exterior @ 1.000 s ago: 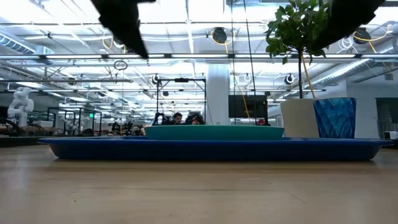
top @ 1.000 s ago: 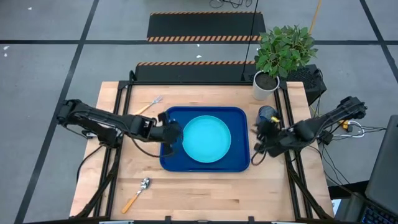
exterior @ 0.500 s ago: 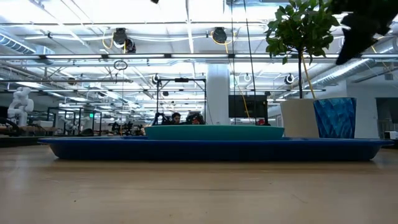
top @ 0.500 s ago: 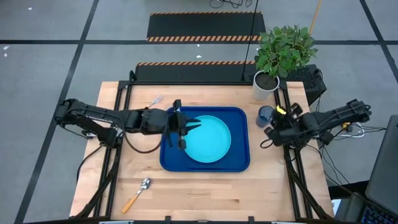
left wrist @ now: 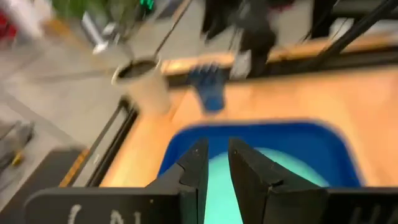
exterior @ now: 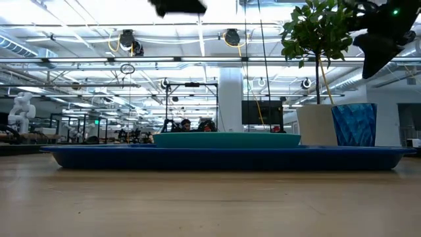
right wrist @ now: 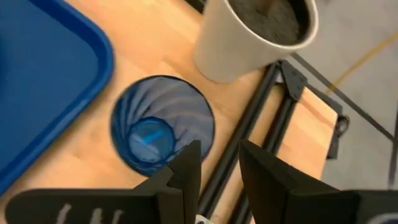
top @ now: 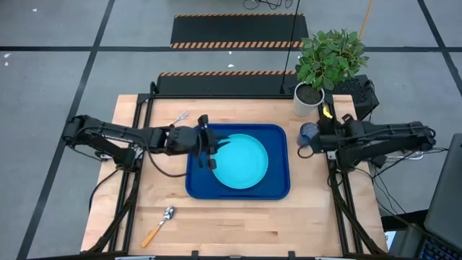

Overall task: Pick and place plate/cup/fork/spoon on tray
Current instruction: Put the blue cup on the blue tray to the top right of the light blue plate

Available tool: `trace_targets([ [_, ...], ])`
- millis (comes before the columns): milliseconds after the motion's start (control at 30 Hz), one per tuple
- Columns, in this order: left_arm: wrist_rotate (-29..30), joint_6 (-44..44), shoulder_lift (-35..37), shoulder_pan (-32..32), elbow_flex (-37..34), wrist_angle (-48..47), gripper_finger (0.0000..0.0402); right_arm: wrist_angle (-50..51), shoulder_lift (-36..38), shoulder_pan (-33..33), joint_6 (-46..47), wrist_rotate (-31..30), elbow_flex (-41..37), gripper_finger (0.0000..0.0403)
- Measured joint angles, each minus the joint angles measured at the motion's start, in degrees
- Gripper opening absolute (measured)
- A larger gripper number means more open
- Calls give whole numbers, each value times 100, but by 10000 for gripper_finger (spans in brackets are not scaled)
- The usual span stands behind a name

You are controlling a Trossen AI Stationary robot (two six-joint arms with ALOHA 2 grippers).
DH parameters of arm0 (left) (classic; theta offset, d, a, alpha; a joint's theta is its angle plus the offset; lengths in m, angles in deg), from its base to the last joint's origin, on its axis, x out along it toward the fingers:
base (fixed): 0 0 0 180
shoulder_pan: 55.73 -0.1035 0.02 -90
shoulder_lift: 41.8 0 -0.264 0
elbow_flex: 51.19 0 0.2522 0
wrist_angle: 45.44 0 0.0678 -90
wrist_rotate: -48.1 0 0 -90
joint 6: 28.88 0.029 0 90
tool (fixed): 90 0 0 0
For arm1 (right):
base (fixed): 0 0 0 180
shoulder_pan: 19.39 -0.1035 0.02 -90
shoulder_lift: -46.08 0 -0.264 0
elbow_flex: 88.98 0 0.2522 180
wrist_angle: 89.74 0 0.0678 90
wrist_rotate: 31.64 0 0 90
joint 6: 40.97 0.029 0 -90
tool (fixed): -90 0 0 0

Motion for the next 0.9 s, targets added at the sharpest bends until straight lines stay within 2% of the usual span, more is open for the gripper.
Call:
trace_targets([
  [133,13,-34,4,-178,-391,55,67,-272,-79,691,-454,170,0,100],
  [300,15,322,6,-502,-655,288,67,-1233,-330,1635,-1429,944,0,100],
  [433,-136,289,411,-794,-658,271,67,-1562,-612,2252,-2006,1504,32,100],
  [633,-1057,271,1212,-1010,-659,75,67,-1449,-775,2755,-2450,1502,518,100],
  [833,-1163,393,1390,-1029,-665,-201,67,-1369,-770,3092,-2550,1545,868,100],
  [900,-1165,485,1399,-1066,-664,-259,67,-1238,-778,3253,-2535,1771,866,100],
])
